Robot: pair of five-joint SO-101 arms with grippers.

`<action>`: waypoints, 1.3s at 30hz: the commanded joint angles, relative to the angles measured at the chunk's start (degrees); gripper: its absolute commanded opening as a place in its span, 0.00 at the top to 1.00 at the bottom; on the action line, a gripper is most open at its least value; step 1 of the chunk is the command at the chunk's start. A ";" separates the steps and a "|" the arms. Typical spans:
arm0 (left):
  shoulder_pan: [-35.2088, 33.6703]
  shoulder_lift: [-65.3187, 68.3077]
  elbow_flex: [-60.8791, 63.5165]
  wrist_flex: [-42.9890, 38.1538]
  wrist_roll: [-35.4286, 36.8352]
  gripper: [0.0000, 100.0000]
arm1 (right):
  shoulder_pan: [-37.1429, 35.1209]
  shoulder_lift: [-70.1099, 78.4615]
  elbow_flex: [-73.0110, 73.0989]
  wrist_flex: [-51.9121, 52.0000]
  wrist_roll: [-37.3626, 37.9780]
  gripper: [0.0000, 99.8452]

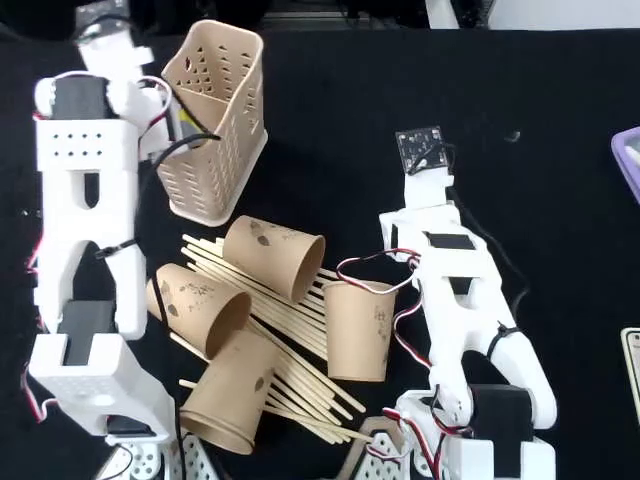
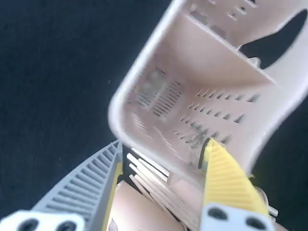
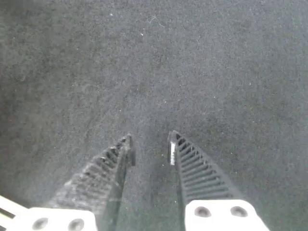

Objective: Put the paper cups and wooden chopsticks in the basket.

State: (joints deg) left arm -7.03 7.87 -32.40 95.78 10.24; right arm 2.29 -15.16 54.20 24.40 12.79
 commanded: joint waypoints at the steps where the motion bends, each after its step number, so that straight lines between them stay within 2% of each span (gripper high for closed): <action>1: -1.80 -2.99 -2.77 0.53 1.76 0.74 | 0.35 0.04 -2.68 -1.14 -0.44 0.87; 5: -1.71 -2.99 -2.77 0.53 1.93 0.75 | 0.44 0.04 -2.68 -1.05 -0.44 0.87; 10: -1.19 -2.81 -2.77 -0.09 -0.26 0.98 | 0.53 0.04 -2.68 -1.05 -0.44 0.87; 12: -0.57 -2.64 -2.68 0.18 -3.16 0.95 | 0.44 0.04 -2.68 -1.05 -0.44 0.87; 14: -0.22 -1.93 -3.38 -0.18 -5.71 0.97 | 0.35 0.04 -2.68 -1.05 -0.44 0.87; 19: -0.22 -1.32 -2.77 -5.36 -14.15 0.97 | 0.53 0.04 -2.68 -1.05 -0.44 0.87; 24: -0.22 -1.23 2.07 -10.90 -15.56 0.97 | 0.70 -0.84 -3.91 -0.62 -0.44 0.87; 27: -0.13 -1.32 3.65 -13.10 -15.56 0.97 | 0.79 -2.86 -9.63 7.56 -0.26 0.87; 30: -0.13 -1.32 4.00 -13.98 -15.56 0.96 | 0.35 -3.74 -21.85 23.38 -0.44 0.87; 33: -0.13 -1.32 3.74 -14.24 -15.47 0.88 | 0.35 -3.74 -33.54 35.25 -0.18 0.87; 39: -0.13 -1.93 -0.75 -14.95 -15.47 0.78 | 0.35 -3.91 -41.80 41.67 0.00 0.87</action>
State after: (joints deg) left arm -7.74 7.87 -28.09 81.89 -4.53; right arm 2.29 -15.52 17.45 63.87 12.88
